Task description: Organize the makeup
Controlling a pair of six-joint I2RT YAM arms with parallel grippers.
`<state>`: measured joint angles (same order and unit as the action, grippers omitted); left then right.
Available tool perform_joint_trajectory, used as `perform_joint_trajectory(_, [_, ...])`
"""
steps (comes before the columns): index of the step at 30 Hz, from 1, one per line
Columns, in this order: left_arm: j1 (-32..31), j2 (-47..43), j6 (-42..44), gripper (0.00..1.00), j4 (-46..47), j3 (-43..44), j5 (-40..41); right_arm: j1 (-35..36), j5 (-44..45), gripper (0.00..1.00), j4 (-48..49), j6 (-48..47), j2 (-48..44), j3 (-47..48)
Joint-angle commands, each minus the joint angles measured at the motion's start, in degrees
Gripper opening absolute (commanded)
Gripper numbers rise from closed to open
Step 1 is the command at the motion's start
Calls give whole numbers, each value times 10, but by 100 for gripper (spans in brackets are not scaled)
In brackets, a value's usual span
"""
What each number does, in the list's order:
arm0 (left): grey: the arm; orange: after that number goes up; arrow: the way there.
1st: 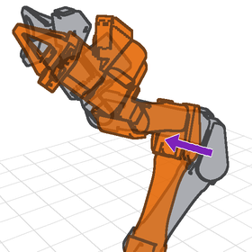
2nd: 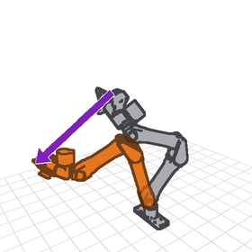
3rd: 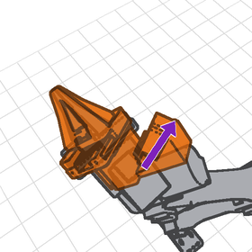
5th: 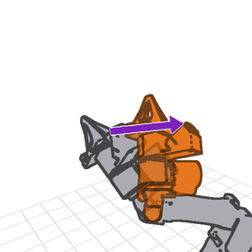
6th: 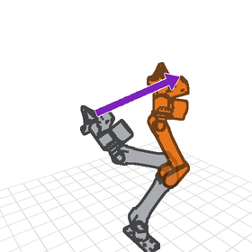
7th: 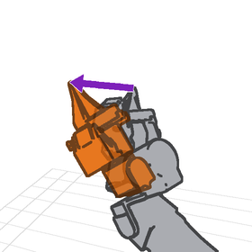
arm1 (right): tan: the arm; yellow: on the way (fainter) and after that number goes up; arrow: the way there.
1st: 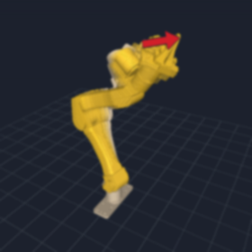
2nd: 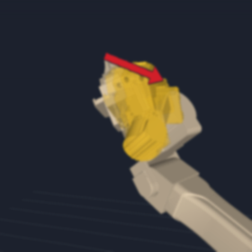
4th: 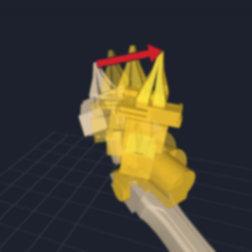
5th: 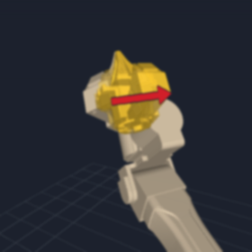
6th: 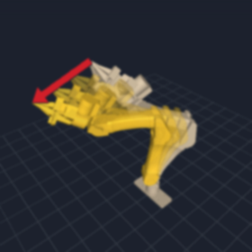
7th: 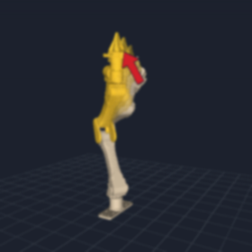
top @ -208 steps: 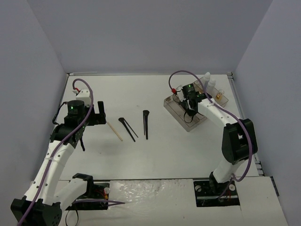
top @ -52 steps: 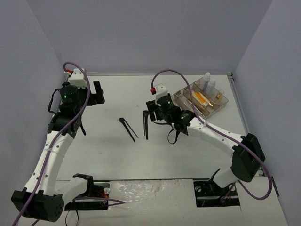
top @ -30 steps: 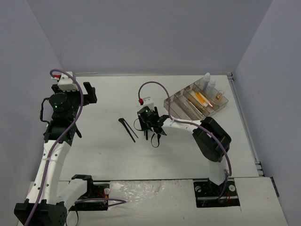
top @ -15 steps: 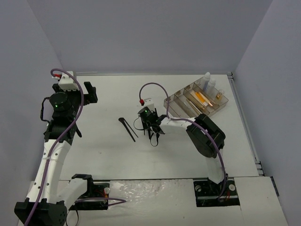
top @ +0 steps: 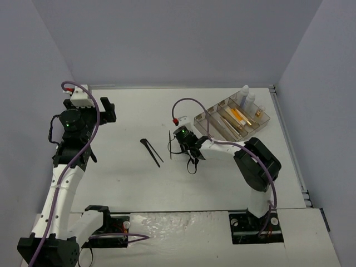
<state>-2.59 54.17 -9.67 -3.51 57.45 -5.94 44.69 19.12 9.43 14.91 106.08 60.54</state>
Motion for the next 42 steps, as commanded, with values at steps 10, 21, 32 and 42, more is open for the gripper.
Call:
perform_joint_trajectory(10, [4,1,-14,97,50,15,-4,-145,-76,0,-73,-301,-204,1])
perform_joint_trajectory(21, [4,2,-11,97,49,14,4,-193,-107,1,-74,-372,-149,9])
perform_joint_trajectory(32, [4,1,-14,97,47,16,4,-194,-114,42,-81,-343,-124,34])
perform_joint_trajectory(42, [5,5,-23,97,47,18,-2,-106,-39,68,-70,-148,-140,60])
